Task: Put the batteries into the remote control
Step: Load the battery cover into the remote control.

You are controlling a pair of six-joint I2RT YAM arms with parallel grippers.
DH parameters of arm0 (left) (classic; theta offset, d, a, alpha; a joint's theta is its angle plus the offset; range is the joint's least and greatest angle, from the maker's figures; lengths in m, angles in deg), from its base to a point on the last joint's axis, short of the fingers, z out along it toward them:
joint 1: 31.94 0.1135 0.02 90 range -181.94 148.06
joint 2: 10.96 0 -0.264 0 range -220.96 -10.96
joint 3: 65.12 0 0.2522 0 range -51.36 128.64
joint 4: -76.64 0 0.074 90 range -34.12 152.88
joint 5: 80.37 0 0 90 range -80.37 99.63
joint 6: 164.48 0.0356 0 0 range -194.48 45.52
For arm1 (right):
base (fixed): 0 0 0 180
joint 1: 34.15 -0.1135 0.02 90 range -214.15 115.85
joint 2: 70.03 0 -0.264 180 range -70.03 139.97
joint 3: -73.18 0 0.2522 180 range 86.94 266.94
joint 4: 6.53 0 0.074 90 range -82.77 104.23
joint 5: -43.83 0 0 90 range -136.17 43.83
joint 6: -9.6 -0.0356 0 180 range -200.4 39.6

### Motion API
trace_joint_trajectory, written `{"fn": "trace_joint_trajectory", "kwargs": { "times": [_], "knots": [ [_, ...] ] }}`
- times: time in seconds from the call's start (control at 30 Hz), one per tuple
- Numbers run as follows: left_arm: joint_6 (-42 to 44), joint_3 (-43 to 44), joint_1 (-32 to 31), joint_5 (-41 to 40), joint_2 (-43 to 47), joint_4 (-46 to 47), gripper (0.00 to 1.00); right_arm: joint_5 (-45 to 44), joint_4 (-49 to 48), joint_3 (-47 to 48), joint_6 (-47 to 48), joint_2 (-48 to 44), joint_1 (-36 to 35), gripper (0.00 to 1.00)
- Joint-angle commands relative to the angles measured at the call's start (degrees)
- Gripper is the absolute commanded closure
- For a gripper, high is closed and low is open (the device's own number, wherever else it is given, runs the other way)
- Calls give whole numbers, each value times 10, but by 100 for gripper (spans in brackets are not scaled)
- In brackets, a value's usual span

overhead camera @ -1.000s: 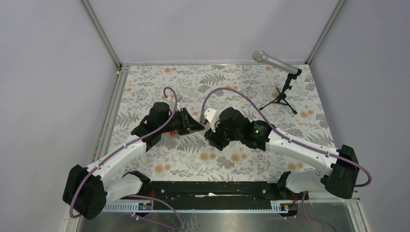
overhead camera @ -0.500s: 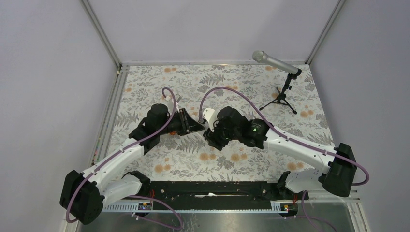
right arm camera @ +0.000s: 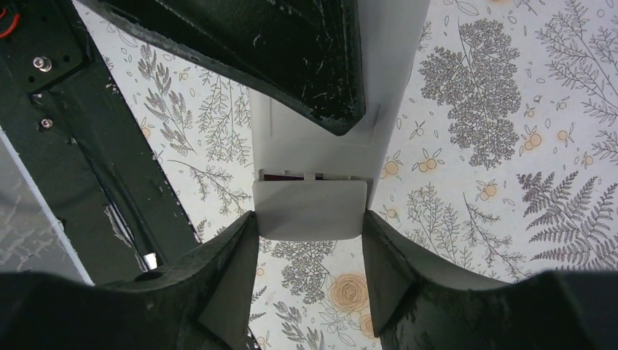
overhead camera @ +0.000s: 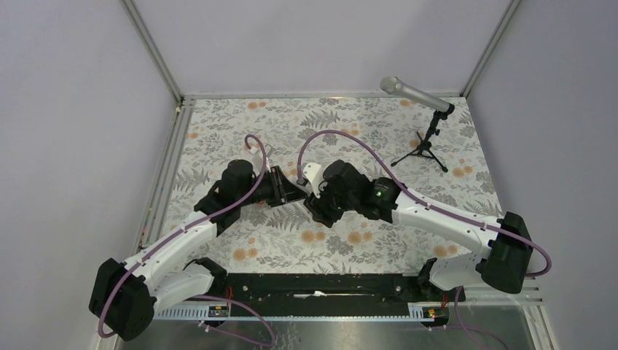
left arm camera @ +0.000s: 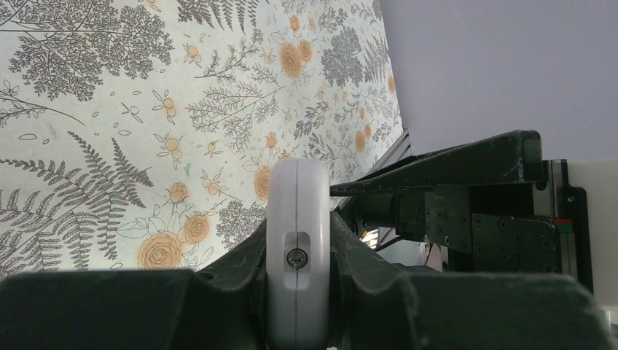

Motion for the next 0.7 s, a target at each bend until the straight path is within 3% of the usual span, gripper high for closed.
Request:
{"fn": "trace_joint_trajectory", "kwargs": {
  "times": [0.0,0.67],
  "knots": [
    [11,-4,-8,18,26,64,100,0,0,34,-18,13,-3,56],
    [12,9,-8,9,35,29,100,-50,25,75,-66,59,-3,57]
  ]
}}
